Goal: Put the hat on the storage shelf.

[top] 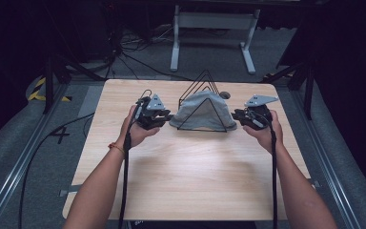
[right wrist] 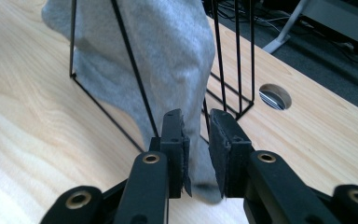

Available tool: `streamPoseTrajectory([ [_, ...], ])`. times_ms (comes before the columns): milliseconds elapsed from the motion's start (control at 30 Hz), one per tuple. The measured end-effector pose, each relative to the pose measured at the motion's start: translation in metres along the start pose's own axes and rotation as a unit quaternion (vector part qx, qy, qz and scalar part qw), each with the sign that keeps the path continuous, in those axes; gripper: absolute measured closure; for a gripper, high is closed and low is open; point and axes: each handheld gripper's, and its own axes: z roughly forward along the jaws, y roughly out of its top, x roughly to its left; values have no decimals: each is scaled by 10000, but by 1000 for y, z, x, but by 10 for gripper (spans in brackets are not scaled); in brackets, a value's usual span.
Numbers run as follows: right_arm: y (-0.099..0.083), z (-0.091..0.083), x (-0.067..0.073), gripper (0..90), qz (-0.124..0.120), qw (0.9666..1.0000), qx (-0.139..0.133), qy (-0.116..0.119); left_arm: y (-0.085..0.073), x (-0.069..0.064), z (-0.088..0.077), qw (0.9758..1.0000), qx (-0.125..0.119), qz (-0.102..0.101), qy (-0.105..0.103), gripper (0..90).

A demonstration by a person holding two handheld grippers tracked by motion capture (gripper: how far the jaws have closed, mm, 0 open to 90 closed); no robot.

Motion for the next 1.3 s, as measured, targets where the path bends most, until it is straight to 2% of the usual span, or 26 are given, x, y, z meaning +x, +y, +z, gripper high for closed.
streamPoseTrajectory([
  [267,-19,-20,3,749,-111,9999,50,-55,-26,-7,-29,9997,219,49,80,752],
  [467,-35,-34,6,731,-162,9998,84,-59,-47,-12,-43,9991,407,92,92,748],
  [567,-42,-40,8,713,-159,9998,126,-59,-57,-16,-48,9987,492,113,91,737],
  [733,-61,-50,12,693,-229,9996,163,-89,-78,-25,-56,9968,769,212,72,715],
  [933,-82,-58,15,663,-210,9996,186,-62,-95,-32,-63,9954,919,242,69,692],
  [1033,-98,-64,16,635,-165,9997,179,-50,-104,-36,-65,9951,971,205,24,658],
  [1100,-109,-68,16,611,-117,9997,170,-106,-110,-40,-67,9947,996,259,29,633],
  [1133,-115,-70,16,602,-65,9998,178,-116,-114,-41,-68,9952,969,134,-80,609],
  [1200,-126,-73,15,567,33,9998,187,-73,-120,-43,-69,9957,924,44,-20,552],
  [1300,-140,-77,14,528,120,9994,314,-62,-129,-44,-70,9949,1005,-36,50,461],
])
